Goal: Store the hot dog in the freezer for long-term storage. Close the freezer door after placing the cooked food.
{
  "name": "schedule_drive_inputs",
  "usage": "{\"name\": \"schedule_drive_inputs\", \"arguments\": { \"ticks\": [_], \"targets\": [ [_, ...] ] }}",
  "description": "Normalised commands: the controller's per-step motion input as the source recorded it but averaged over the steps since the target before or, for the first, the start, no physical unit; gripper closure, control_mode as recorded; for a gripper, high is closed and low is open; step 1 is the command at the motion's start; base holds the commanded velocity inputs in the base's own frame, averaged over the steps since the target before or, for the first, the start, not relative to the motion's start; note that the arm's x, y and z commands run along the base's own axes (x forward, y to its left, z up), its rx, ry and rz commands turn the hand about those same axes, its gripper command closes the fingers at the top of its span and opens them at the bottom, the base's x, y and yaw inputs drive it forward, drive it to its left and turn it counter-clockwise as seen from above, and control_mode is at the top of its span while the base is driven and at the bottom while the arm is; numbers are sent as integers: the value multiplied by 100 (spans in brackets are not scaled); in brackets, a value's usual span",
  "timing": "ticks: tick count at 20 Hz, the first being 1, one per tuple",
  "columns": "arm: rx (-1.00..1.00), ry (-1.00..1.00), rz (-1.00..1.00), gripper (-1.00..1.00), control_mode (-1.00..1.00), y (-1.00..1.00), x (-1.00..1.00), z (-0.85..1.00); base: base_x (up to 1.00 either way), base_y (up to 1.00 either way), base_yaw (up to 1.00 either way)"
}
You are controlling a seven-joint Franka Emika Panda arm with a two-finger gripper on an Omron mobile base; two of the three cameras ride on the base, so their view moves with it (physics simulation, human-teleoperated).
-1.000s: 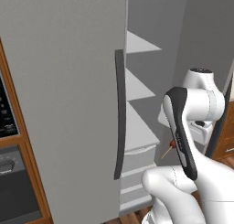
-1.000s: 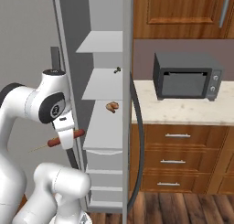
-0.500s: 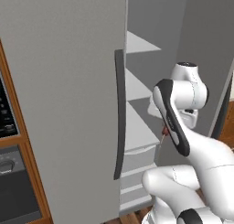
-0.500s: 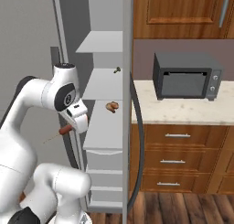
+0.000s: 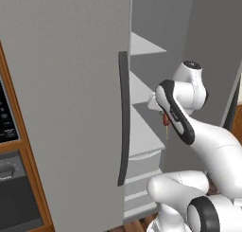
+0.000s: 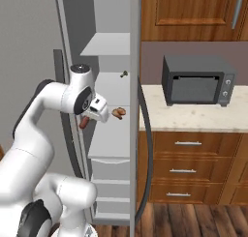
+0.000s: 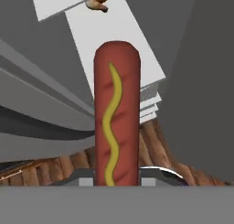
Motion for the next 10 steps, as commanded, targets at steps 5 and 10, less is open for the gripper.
{"name": "schedule_drive_inputs", "arguments": {
  "ticks": [5, 10],
  "targets": [
    [-13, -17, 34, 100, -100, -5, 65, 0, 0, 0, 0],
    [-16, -2, 10, 100, -100, 5, 65, 0, 0, 0, 0]
  ]
}}
